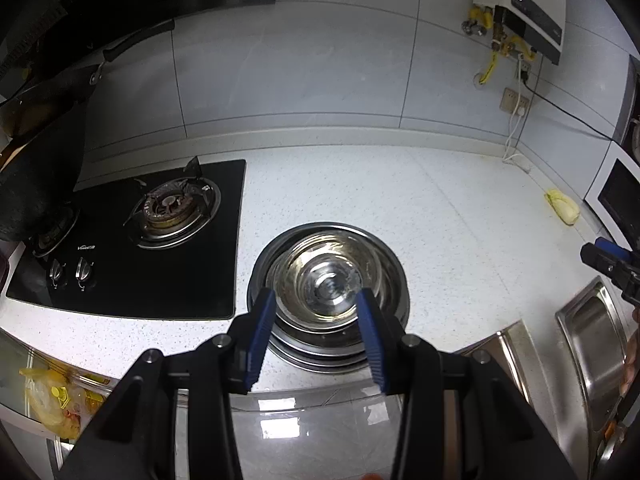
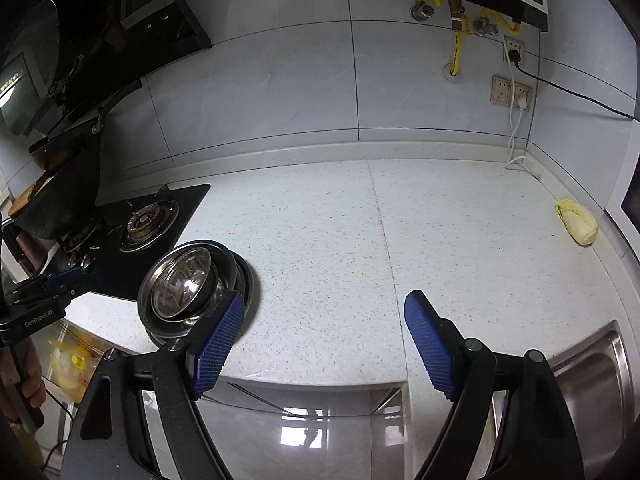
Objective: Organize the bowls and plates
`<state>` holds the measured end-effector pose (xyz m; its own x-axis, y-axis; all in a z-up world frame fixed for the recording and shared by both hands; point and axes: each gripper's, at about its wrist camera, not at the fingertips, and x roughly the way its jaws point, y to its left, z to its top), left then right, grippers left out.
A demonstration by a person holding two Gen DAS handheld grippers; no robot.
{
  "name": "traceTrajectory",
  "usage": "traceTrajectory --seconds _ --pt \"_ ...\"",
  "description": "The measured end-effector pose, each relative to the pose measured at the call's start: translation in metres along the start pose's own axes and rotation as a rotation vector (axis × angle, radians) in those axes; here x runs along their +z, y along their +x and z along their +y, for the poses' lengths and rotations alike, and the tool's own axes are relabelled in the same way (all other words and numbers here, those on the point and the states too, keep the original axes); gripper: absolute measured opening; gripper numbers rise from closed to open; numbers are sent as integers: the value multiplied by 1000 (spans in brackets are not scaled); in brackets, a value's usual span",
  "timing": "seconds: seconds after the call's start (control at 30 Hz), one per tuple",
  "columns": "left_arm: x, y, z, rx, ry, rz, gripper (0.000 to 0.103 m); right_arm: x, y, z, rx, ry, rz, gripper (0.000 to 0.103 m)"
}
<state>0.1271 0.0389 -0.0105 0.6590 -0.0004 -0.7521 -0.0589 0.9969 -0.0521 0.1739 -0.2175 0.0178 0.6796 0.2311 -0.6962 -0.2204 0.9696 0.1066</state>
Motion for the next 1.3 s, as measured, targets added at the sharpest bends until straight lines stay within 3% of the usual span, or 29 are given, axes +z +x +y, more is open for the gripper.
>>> traceTrajectory --seconds 0.57,0.77,1.17,1.3 --pt "-11 -24 -3 24 -4 -37 40 -21 -25 -19 -56 22 -4 85" --pt "-15 -33 -4 21 -3 -54 40 -25 -31 -16 -44 3 -11 101" --pt "-20 -45 -5 54 -3 -80 41 -34 -31 -3 0 -48 -5 102" --pt "-22 -44 -4 56 1 -70 55 -36 -32 -3 0 -49 -5 102"
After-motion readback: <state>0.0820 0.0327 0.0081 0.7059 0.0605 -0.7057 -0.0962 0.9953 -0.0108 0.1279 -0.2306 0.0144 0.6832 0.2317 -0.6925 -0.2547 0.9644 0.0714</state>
